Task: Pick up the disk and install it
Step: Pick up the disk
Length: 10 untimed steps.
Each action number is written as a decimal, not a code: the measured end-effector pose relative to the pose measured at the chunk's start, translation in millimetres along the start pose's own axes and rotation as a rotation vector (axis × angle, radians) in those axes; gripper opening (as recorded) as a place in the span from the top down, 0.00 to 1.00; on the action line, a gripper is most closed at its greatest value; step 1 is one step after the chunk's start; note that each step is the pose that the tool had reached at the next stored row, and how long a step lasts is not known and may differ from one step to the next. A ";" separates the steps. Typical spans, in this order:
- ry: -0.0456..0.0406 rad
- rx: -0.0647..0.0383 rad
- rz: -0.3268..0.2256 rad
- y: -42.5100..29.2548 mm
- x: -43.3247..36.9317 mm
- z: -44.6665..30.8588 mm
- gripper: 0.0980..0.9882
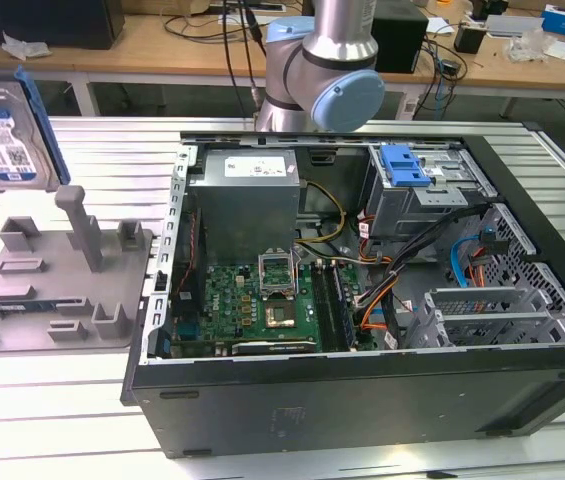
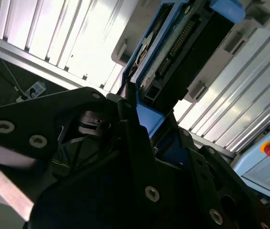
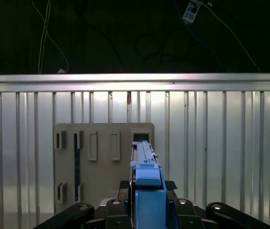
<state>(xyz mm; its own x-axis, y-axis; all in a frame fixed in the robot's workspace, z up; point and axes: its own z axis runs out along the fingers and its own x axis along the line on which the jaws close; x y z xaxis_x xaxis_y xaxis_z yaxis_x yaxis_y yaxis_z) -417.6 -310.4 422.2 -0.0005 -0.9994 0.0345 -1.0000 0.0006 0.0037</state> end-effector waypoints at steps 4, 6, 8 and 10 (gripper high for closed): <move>0.0000 0.000 0.000 0.1 1.0 -20.8 0.70; -0.0001 0.000 0.000 0.1 1.3 -29.6 0.70; 0.0000 0.000 0.000 0.1 1.7 -38.4 0.70; -0.0001 0.000 0.000 0.2 2.2 -51.1 0.70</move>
<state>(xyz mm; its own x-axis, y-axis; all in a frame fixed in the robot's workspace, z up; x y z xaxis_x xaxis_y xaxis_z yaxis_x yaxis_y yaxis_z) -417.6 -310.9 473.4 -0.0005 -0.9994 0.0344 -1.0000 0.0006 0.0037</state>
